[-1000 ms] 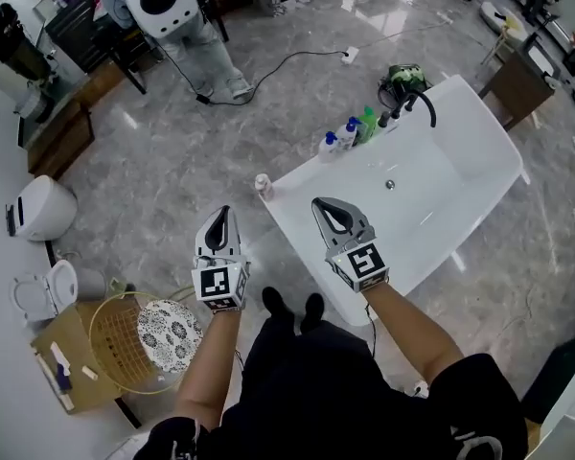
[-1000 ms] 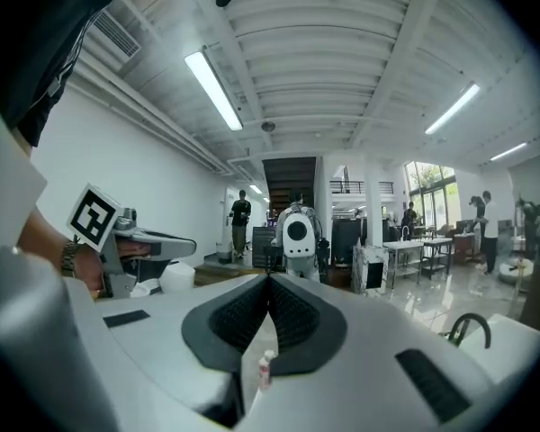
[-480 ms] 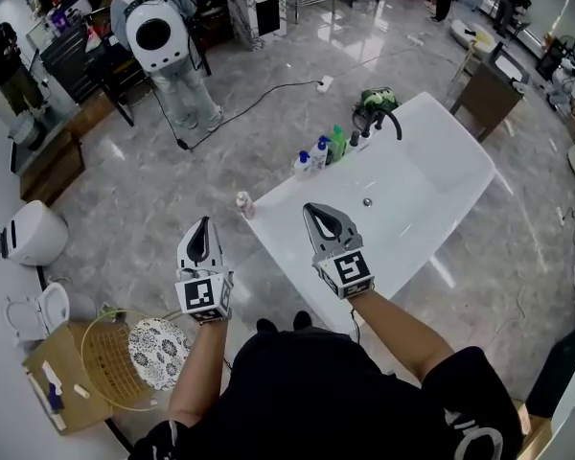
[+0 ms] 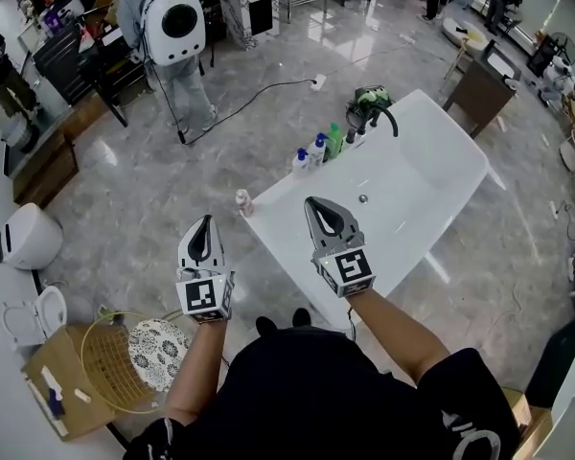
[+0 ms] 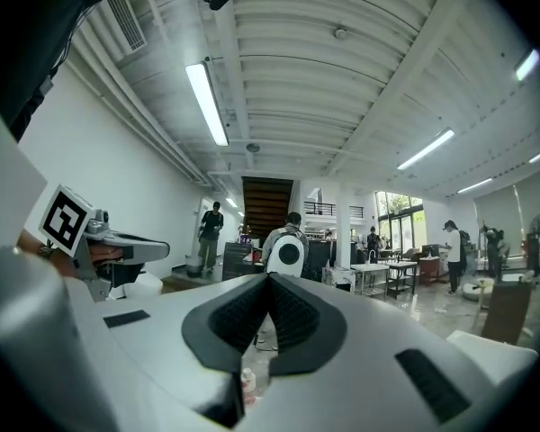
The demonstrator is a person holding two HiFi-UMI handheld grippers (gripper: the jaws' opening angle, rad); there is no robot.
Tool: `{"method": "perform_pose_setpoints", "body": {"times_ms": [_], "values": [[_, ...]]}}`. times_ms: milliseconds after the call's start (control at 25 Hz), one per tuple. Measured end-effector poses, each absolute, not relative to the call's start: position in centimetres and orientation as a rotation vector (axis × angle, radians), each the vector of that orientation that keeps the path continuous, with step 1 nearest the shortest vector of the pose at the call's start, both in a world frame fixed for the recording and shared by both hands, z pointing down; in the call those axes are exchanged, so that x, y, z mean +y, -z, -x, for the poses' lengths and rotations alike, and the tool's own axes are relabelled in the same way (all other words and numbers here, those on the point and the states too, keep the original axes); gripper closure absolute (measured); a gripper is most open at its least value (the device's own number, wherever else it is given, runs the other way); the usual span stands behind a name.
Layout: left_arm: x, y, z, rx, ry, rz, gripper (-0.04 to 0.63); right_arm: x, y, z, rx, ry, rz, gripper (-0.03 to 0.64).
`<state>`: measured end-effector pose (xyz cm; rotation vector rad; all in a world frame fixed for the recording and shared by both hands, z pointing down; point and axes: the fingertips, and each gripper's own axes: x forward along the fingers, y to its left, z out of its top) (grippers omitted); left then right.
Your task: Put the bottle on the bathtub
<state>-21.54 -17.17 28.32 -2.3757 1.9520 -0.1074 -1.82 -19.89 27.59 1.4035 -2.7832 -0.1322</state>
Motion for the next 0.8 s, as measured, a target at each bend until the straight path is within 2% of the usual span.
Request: {"method": "perform_pose_setpoints", "body": {"times_ms": [800], "values": [[-18.3,-28.5,21.2,1.929,0.12,2.411,0.587,-20.8,-27.6,1.6,-2.735,0.109,-1.497,0.606]]}}
